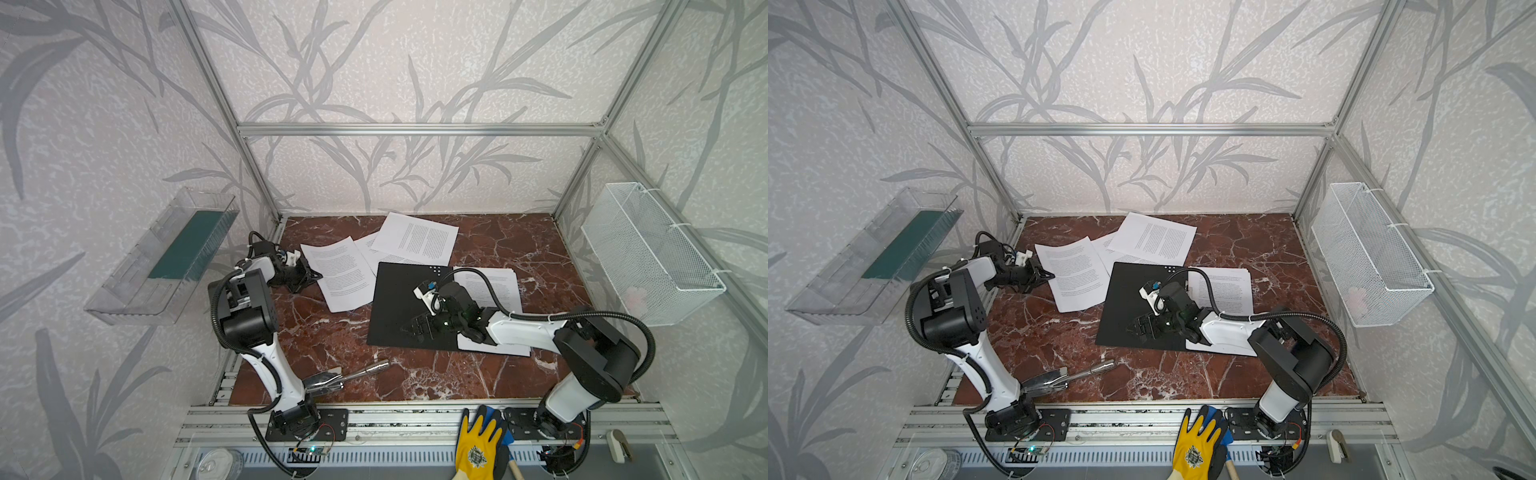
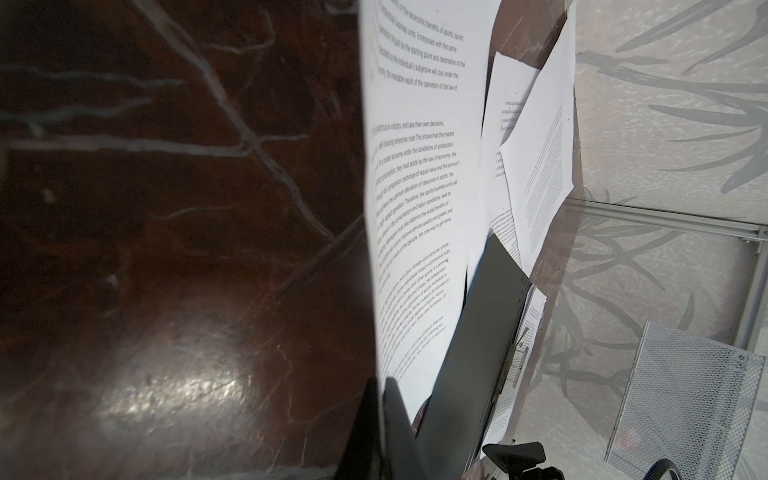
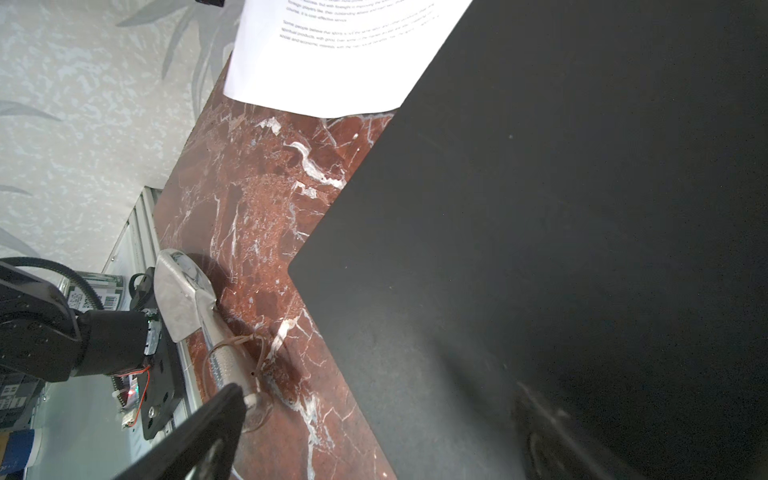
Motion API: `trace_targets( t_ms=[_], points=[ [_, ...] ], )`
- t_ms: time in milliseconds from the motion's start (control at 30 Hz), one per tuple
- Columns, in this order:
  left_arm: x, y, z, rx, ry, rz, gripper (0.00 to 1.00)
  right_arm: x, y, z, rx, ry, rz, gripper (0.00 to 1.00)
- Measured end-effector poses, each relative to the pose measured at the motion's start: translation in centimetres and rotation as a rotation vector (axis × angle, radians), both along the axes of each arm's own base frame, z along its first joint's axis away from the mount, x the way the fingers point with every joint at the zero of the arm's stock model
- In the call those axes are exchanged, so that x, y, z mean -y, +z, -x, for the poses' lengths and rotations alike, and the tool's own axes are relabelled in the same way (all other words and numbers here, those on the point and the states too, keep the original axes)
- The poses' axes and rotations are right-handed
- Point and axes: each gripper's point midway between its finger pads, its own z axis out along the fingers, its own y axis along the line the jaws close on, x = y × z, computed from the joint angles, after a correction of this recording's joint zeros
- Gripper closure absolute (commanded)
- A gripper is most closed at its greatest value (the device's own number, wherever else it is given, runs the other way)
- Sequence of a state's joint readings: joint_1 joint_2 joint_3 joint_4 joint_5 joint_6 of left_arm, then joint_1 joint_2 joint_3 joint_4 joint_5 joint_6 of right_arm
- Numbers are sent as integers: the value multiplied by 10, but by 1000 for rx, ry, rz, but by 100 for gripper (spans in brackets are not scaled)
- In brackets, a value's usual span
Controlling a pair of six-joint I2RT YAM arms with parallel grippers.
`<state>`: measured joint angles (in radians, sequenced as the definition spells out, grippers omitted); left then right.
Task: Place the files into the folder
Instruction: 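Lift a loose white sheet with the left gripper while the right moves over the folder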
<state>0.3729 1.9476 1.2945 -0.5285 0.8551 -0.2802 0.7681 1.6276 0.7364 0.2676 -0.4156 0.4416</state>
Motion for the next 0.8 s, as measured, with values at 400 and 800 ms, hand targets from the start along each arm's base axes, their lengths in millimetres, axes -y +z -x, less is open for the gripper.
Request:
trace_targets(
  t_ms=[400,800],
  points=[
    [53,126,4,205,2,-221,100,40,35,-24,99,-159,-1,1],
    [241,237,74,534,-324,-390,100,137,93,-53,198,-482,56,1]
  ],
)
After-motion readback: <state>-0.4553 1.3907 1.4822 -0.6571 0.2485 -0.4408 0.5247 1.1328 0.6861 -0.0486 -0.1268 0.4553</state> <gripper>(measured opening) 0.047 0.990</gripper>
